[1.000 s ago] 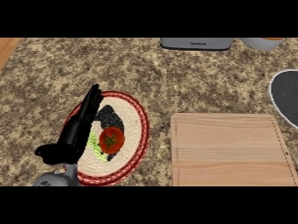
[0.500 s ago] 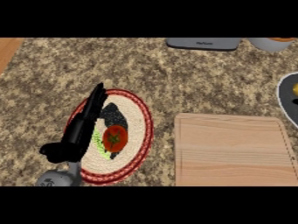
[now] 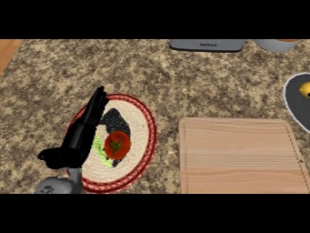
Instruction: Pick the lemon from the cutting board and place it in the pan
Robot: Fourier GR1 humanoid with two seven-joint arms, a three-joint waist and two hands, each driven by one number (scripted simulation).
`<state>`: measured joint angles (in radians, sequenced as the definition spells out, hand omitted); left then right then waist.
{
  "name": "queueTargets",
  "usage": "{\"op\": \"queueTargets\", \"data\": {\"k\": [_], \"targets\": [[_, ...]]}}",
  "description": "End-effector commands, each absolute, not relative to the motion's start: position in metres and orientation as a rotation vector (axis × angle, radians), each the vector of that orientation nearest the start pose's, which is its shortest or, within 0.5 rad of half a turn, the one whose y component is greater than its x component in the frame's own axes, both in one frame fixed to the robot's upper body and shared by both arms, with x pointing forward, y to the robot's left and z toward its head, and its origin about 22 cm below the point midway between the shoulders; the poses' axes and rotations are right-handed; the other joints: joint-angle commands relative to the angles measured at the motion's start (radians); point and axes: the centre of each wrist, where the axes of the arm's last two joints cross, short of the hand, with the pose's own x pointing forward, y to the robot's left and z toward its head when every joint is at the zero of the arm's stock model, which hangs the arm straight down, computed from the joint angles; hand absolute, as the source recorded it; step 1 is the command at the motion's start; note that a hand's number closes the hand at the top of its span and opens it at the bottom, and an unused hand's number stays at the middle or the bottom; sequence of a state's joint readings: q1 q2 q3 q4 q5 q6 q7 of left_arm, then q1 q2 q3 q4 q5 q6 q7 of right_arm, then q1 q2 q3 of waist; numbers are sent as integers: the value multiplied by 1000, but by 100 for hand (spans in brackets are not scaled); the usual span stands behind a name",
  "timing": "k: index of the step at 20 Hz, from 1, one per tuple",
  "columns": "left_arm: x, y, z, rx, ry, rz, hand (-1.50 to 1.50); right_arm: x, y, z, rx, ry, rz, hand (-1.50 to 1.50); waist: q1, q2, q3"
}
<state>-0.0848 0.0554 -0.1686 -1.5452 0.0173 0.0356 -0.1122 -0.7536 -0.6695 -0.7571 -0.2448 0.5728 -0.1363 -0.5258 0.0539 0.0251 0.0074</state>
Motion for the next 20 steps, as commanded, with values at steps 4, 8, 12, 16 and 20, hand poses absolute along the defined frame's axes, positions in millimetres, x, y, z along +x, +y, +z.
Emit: {"op": "queueTargets", "data": {"k": [4, 8, 12, 16, 20], "targets": [[248, 187, 6, -101, -1703, -154, 0, 298, -534, 69, -725, -1608, -133, -150, -16, -6, 0], [258, 201, 15, -108, -1706, -139, 0, 277, -544, 52, -557, -1617, -140, -150, -23, -8, -1], [259, 204, 9, -70, -1720, -137, 0, 230, -570, 41, -449, -1676, -77, -150, -37, -10, -1], [243, 199, 0, -71, -1700, -137, 0, 217, -577, 41, -414, -1693, -48, -150, -29, -14, -2], [248, 203, 13, -81, -1706, -140, 0, 209, -577, 34, -415, -1710, 12, -150, -34, -17, -2]]}}
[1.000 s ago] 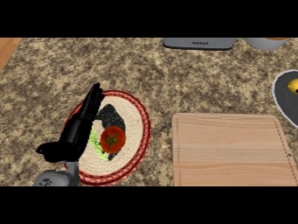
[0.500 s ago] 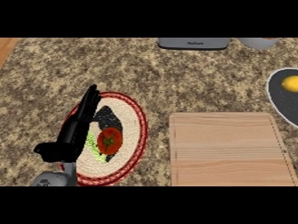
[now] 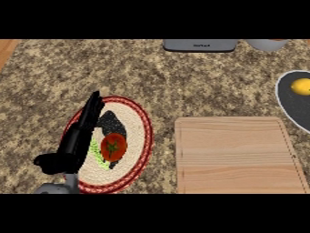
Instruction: Pick the lemon from the cutting board and place it in the pan
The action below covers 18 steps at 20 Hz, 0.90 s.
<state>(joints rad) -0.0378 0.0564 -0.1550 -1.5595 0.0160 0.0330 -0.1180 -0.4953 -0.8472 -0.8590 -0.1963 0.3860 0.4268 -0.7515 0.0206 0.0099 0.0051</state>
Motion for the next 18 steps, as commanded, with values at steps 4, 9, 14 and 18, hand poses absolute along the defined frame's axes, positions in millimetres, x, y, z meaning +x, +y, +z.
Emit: {"op": "queueTargets", "data": {"k": [4, 9, 14, 18], "targets": [[239, 199, 2, -81, -1689, -125, 0, 189, -580, 23, -441, -1718, 17, -150, -10, -5, -2], [247, 201, 12, -75, -1704, -142, 0, 180, -588, 29, -444, -1672, 52, -150, -8, -4, -1], [246, 209, 11, -68, -1712, -139, 0, 175, -585, 19, -483, -1673, 77, -150, -9, -4, -2], [251, 205, 6, -54, -1702, -139, 0, 180, -583, 21, -507, -1645, 83, -150, -11, -5, -2]]}}
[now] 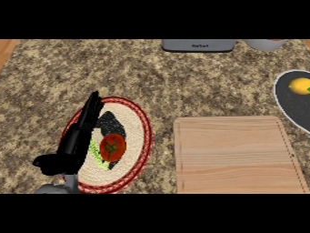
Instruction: Pick the lemon from the cutting board and place it in the pan
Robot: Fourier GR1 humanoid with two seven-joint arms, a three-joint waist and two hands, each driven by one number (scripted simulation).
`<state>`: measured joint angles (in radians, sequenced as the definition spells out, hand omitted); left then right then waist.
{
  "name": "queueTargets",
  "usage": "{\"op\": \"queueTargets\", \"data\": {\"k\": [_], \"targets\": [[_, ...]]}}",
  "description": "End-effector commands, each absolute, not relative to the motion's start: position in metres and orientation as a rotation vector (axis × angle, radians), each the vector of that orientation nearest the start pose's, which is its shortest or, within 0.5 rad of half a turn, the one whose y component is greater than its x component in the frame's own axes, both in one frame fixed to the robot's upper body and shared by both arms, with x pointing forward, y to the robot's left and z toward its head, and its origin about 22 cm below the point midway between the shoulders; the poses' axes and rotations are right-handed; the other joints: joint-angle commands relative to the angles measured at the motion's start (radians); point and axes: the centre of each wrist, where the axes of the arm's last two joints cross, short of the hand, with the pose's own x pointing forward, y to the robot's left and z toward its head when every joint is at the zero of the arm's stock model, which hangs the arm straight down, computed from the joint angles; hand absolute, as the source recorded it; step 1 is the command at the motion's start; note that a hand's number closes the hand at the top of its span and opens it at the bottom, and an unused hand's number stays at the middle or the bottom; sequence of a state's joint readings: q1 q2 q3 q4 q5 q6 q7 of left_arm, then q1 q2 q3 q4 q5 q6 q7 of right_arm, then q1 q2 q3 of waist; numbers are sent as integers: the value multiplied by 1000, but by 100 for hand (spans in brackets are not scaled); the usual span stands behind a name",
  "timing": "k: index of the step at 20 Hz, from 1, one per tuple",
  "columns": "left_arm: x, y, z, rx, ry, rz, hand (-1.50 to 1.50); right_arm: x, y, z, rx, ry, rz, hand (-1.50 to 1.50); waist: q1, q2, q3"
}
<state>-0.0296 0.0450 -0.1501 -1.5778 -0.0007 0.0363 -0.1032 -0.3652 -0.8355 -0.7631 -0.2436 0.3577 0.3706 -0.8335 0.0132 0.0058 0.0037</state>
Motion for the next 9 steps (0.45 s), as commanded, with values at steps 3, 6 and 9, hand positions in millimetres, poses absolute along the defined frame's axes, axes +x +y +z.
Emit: {"op": "queueTargets", "data": {"k": [3, 6, 9], "targets": [[254, 189, 7, -78, -1681, -141, 0, 196, -562, 0, -521, -1658, 113, -150, -2, -1, -1], [246, 204, 29, -88, -1698, -141, 0, 179, -578, 12, -572, -1654, 116, -150, 4, -1, 0], [240, 223, 15, -71, -1700, -143, 0, 173, -596, 39, -629, -1674, 133, -150, 0, -2, -1]]}}
